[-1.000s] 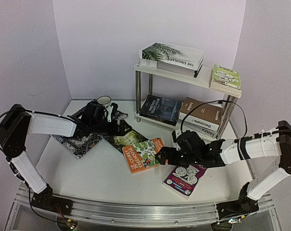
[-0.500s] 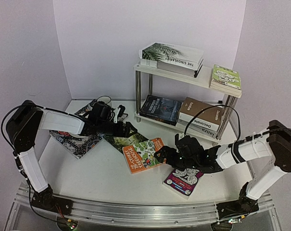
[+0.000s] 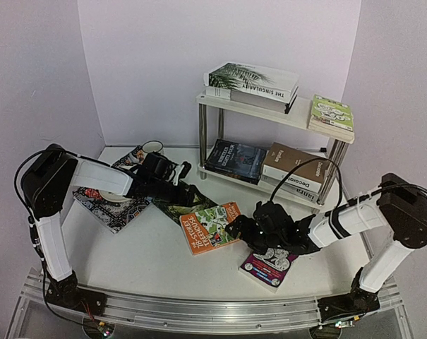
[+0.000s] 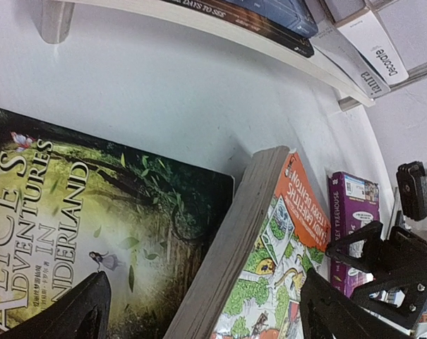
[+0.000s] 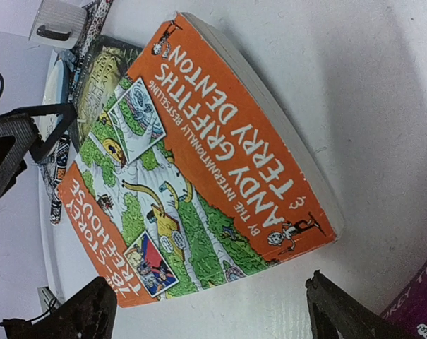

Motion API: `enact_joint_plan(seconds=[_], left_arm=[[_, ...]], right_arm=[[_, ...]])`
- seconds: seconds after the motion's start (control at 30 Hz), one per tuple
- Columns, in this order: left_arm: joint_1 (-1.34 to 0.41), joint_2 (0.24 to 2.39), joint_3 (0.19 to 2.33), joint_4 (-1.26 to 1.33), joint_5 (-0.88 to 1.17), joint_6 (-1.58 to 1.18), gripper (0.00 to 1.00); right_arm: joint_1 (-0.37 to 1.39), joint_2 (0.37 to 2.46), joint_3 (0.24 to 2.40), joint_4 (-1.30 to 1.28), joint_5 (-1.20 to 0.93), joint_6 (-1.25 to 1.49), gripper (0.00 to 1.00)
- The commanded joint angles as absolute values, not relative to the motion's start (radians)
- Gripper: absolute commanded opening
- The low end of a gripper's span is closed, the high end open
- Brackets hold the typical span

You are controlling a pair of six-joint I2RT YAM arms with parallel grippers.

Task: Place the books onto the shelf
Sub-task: Hold the book at the center of the board.

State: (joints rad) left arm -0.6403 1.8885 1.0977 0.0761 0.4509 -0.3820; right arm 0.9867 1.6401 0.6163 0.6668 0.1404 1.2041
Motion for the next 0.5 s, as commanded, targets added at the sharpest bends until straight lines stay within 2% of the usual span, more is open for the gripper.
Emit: enact_joint_plan(seconds=[0.0, 0.33, 0.47], left_arm=[[-0.637, 1.896, 1.133, 0.044, 0.535, -0.359, 0.93], [-0.638, 1.862, 1.094, -0.083, 0.493, -0.369, 0.87], [-0.638, 1.837, 1.064, -0.132, 0.445, -0.386, 0.86]], right_arm=[[0.983, 1.687, 0.668, 0.682, 0.111, 1.244, 0.9], [0.963, 1.798, 0.775, 0.768, 0.021, 1.201, 0.77], [0.959, 1.835, 0.805, 0.792, -0.015, 1.196, 0.76]])
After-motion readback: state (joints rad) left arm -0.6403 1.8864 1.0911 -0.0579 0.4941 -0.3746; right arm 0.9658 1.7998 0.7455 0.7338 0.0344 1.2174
